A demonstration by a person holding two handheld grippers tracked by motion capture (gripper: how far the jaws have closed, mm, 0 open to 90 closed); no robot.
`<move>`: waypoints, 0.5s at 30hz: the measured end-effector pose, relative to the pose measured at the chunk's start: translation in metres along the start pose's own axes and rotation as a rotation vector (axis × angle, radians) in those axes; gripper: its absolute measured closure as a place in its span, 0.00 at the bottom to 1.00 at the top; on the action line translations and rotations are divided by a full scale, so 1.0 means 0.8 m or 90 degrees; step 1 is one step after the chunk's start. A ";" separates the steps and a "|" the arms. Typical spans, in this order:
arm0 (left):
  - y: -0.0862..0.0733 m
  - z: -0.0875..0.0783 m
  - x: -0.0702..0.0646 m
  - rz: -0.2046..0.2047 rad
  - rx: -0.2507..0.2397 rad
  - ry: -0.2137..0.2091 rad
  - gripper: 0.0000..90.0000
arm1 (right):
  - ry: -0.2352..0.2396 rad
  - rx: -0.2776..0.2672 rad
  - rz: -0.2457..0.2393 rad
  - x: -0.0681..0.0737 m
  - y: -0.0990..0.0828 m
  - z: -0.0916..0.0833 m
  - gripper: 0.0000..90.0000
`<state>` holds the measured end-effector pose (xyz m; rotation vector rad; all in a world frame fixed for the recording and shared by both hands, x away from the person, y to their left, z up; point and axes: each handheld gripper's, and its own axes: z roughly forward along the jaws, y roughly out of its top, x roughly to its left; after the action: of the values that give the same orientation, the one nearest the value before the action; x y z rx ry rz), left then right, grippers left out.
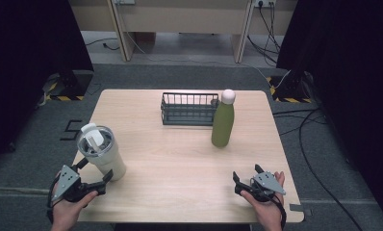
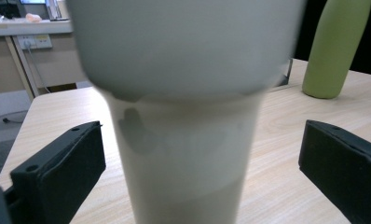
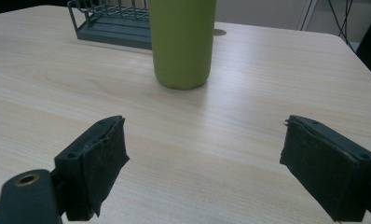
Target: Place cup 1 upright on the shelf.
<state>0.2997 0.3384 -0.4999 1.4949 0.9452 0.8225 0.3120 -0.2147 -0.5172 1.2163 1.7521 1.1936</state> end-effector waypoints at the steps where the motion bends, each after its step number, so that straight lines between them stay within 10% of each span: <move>1: 0.000 0.002 0.002 0.000 0.001 0.001 0.00 | 0.000 0.000 -0.001 0.000 0.000 0.000 0.15; 15: 0.001 0.038 0.011 0.005 0.004 -0.015 0.00 | 0.004 0.012 0.002 0.002 -0.002 0.002 0.15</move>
<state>0.3306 0.3333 -0.5030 1.5114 0.9249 0.8065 0.3124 -0.2131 -0.5193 1.2277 1.7697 1.1873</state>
